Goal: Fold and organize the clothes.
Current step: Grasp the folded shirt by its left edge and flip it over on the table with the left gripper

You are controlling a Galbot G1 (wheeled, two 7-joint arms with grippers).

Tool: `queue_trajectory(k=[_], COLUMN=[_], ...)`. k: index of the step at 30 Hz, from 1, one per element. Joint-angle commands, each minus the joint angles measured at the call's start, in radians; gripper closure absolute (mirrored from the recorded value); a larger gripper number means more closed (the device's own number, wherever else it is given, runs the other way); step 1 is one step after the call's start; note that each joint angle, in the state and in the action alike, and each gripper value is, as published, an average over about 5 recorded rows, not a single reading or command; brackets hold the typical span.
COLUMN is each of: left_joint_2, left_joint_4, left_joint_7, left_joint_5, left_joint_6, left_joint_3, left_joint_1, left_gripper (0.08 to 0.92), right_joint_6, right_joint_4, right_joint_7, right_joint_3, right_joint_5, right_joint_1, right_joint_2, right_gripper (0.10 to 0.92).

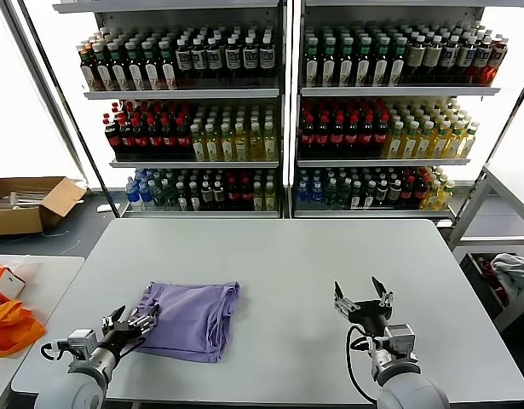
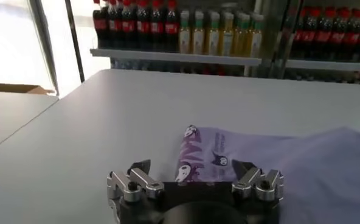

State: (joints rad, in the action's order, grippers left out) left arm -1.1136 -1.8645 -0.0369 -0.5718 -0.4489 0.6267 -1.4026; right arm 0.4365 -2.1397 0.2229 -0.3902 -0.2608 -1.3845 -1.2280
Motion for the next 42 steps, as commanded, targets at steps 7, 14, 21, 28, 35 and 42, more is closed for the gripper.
queue_trajectory(k=[7,14,21,28,35,42], left_joint_2=[-0.002,-0.006,-0.004,-0.009,0.035,0.220], left_joint_4=[0.019,0.007,-0.002,-0.007,-0.035,0.004], left_joint_7=[0.008,0.000,-0.009,-0.021,-0.069,-0.064], left_joint_5=[-0.119,-0.115,-0.111,-0.099,-0.114,-0.122], left_joint_6=[-0.049,-0.058,-0.059,-0.044,-0.011,0.001], left_joint_3=[-0.023,-0.034,-0.033,-0.017,0.133,0.379], left_joint_1=[0.014,0.013,0.006,0.000,0.016,-0.016], left_gripper=[0.222,0.401,0.601,0.808,0.902,0.902], right_joint_6=[-0.001,-0.001,-0.002,-0.001,0.002,0.002], right_joint_4=[0.004,0.002,-0.002,-0.005,0.001,0.020], right_joint_7=[0.000,0.001,0.000,0.000,-0.001,-0.002], right_joint_3=[-0.003,-0.003,-0.004,-0.001,0.007,0.031], right_joint_5=[0.005,0.006,0.005,0.005,0.003,-0.003], right_joint_1=[-0.003,-0.005,-0.009,-0.008,0.011,0.044], right_joint_2=[-0.004,-0.004,-0.002,0.001,0.014,0.022], right_gripper=[0.203,0.203,0.203,0.203,0.203,0.203])
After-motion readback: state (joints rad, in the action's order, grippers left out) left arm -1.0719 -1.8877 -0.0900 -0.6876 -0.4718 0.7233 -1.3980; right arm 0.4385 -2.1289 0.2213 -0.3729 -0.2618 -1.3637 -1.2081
